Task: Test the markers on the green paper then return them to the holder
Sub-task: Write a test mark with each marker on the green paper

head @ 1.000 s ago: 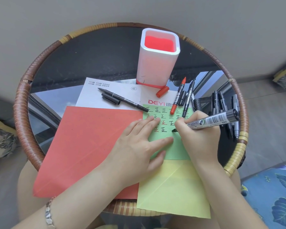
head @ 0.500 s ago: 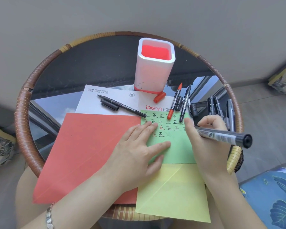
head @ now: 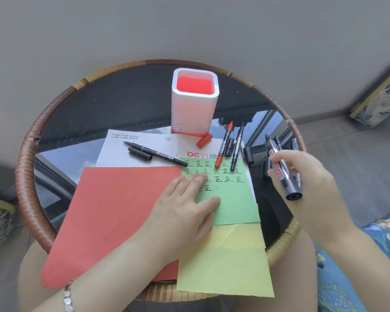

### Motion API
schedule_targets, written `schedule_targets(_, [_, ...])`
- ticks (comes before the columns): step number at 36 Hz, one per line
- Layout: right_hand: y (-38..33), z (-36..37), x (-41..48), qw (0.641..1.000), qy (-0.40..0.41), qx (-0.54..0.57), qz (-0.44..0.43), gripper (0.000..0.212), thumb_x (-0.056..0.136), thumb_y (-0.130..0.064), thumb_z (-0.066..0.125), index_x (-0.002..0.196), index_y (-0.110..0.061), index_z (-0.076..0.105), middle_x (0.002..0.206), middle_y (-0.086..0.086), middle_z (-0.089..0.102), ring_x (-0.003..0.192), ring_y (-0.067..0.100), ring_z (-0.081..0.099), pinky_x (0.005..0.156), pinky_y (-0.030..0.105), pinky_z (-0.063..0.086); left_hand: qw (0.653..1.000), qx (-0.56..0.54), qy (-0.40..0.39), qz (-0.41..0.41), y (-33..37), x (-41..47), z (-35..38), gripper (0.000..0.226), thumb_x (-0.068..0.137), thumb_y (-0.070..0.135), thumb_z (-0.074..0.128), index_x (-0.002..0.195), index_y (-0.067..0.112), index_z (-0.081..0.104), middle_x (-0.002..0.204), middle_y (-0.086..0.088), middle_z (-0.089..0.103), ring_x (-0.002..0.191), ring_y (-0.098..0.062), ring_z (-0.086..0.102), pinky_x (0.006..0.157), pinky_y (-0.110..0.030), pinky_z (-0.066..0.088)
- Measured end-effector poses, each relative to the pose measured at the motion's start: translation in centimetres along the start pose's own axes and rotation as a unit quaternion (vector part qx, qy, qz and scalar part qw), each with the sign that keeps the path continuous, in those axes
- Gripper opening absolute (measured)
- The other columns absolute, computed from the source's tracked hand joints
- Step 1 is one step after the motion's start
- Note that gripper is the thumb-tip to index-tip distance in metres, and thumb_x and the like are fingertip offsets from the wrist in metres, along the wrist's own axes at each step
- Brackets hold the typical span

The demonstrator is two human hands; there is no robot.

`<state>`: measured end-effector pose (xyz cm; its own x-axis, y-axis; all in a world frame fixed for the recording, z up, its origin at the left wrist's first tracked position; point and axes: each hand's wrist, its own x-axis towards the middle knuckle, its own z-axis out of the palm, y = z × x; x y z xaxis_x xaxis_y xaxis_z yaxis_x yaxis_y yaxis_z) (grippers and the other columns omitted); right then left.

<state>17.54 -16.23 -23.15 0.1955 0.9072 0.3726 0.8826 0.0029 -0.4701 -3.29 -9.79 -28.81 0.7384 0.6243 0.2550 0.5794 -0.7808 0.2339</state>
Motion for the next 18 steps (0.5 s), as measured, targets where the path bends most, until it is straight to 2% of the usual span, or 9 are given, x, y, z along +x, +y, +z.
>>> schedule_targets(2, [0.7,-0.1,0.7,0.997,-0.008,-0.074,0.001,0.050,0.067,0.019,0.062,0.108,-0.010,0.062,0.094,0.011,0.063,0.094,0.021,0.050,0.079,0.034,0.043,1.000,-0.004,0.004,0.002,0.2,0.0,0.4,0.031,0.079,0.025,0.042,0.090,0.018,0.070,0.116,-0.020,0.062,0.107,-0.033,0.060,0.097,-0.040,0.042])
schedule_targets(5, [1.3,0.4,1.9,0.989,-0.015,-0.149,0.001,0.044,0.074,0.015,0.056,0.110,-0.009,0.064,0.093,0.013,0.065,0.096,0.034,0.053,0.082,0.044,0.043,1.000,-0.023,0.009,-0.001,0.2,-0.3,0.8,0.030,0.080,0.024,0.043,0.094,0.018,0.069,0.121,-0.018,0.061,0.113,-0.031,0.057,0.096,-0.044,0.044])
schedule_targets(8, [1.7,1.4,3.1,0.978,-0.044,-0.202,-0.004,0.042,0.079,0.011,0.053,0.112,-0.012,0.063,0.095,0.013,0.065,0.097,0.036,0.052,0.083,0.043,0.040,0.999,-0.036,0.014,-0.003,0.0,-0.3,0.9,0.030,0.081,0.025,0.044,0.096,0.019,0.068,0.122,-0.017,0.060,0.115,-0.031,0.056,0.095,-0.044,0.045])
schedule_targets(13, [1.8,2.9,4.6,0.964,-0.096,-0.250,-0.003,0.049,0.085,0.007,0.042,0.123,-0.021,0.055,0.104,0.009,0.060,0.102,0.029,0.044,0.085,0.038,0.033,0.999,-0.040,0.018,-0.008,0.0,-0.4,0.8,0.030,0.081,0.026,0.044,0.098,0.020,0.069,0.123,-0.016,0.060,0.115,-0.030,0.056,0.097,-0.043,0.044])
schedule_targets(15, [1.8,3.3,4.9,0.960,-0.115,-0.254,0.004,0.052,0.086,0.006,0.039,0.127,-0.024,0.052,0.107,0.008,0.058,0.103,0.027,0.042,0.086,0.037,0.033,0.999,-0.040,0.018,-0.009,0.0,-0.5,0.8,0.030,0.082,0.026,0.044,0.098,0.021,0.068,0.123,-0.015,0.060,0.116,-0.029,0.055,0.097,-0.042,0.042])
schedule_targets(18, [1.8,3.3,5.1,0.969,-0.095,-0.226,0.015,0.050,0.087,0.005,0.039,0.124,-0.024,0.056,0.107,0.009,0.061,0.101,0.028,0.045,0.087,0.039,0.036,0.999,-0.035,0.016,-0.010,0.0,-0.5,0.8,0.031,0.082,0.027,0.043,0.099,0.022,0.068,0.124,-0.014,0.060,0.117,-0.028,0.055,0.098,-0.039,0.041])
